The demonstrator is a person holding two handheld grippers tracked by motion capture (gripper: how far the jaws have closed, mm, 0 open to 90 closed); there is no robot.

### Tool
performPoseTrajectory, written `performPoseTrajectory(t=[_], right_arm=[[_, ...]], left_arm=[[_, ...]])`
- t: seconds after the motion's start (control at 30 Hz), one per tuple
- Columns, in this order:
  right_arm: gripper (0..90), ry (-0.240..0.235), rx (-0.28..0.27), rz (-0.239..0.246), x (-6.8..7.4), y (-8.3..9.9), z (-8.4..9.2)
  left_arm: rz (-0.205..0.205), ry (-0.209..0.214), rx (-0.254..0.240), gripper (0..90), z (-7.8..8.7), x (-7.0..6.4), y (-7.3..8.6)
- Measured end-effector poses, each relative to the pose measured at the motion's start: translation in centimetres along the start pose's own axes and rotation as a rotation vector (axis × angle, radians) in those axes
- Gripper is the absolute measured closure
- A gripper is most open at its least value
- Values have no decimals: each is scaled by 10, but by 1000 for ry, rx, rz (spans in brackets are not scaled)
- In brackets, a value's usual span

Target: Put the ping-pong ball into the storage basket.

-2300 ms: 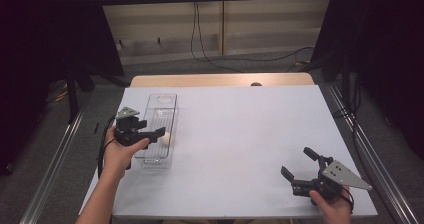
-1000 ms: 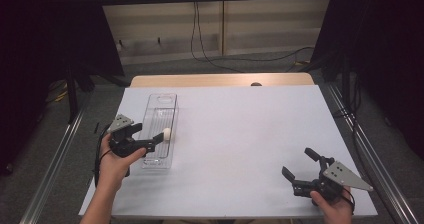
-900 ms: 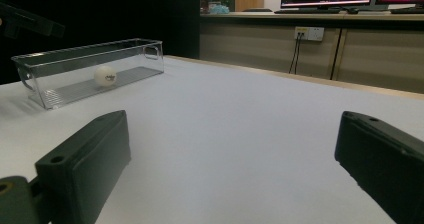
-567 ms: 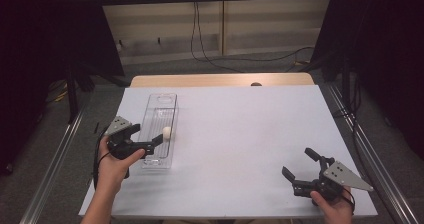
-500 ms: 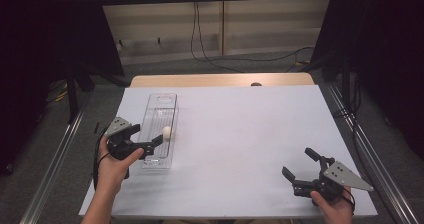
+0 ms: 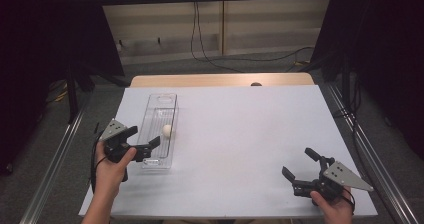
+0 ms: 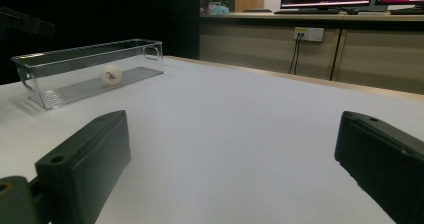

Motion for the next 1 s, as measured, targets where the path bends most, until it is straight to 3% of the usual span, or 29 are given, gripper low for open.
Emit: performPoseTrajectory(t=[1.0], right_arm=[[9,-6,0,-1,0,0,-1]], left_arm=[[-8,-7,-42,30,10,-5,12]])
Point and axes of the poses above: each handheld gripper's, and its own axes: z roughly backward along the jaws, y roughly out of its underside, x roughly to its left, the point moved 4 cm from there along -z, roughly forward along the jaws, and after that the axes turned 14 degrees about -z, right-handed, at the moved point
